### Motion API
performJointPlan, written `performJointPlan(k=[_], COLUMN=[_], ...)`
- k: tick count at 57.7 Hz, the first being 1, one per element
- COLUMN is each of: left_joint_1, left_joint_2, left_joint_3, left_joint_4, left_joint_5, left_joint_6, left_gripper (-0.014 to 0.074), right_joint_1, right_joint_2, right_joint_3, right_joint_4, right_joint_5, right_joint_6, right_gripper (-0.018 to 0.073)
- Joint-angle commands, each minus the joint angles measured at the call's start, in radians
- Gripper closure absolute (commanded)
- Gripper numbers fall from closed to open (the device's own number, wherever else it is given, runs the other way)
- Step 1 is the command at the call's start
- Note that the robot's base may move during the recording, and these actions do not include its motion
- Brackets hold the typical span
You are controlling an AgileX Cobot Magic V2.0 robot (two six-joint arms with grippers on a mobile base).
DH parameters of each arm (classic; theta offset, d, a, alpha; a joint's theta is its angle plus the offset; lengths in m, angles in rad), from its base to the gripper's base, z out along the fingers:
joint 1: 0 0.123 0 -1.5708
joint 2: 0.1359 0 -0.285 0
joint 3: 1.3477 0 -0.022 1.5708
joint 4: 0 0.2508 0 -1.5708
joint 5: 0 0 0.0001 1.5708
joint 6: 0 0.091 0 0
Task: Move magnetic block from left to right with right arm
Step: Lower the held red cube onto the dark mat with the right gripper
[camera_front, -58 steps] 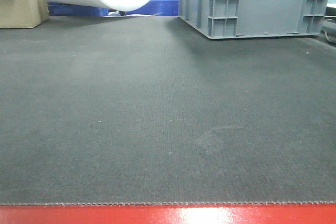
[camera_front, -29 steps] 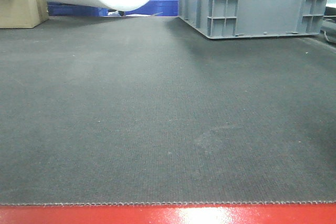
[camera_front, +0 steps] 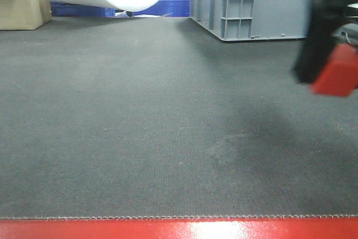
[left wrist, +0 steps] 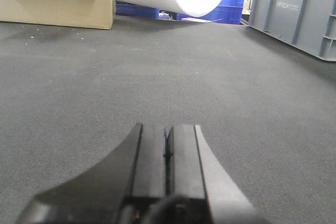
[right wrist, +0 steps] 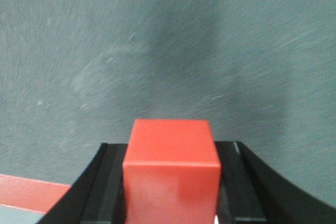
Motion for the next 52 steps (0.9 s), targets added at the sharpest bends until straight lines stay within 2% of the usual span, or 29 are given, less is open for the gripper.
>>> performJointPlan(k=[1,9,22,36,52], left_joint_1=[0.000,0.000,0.000,0.000,0.000], left_joint_2=[-0.009,-0.009,-0.009,-0.009,-0.009], left_joint_3=[0.008,0.008,0.008,0.008,0.008], left_joint_4=[-0.003,-0.003,-0.003,-0.003,-0.003], left_joint_5=[-0.083,-0.083,-0.083,-0.083,-0.083], left_joint_6=[-0.007,-0.007,-0.007,-0.007,-0.007], left_gripper=[0.0722,0.0722,0.0722,0.0722,0.0722], right_joint_1=[0.053,0.128,0.201,0.210,0.207], right_joint_2=[0.073,0.207,0.382,0.495,0.520], right_joint_3=[-0.105,-0.195,-0.349,-0.486,-0.501], right_joint_4=[-0.024,-0.029,-0.024,-0.024,-0.014], right_joint_5=[0.025,0.042,0.105,0.156,0.128], right_joint_6=[0.082,0.147,0.156,0.192,0.218], right_gripper=[0.0237,0.0237,0.0237,0.0237,0.0237])
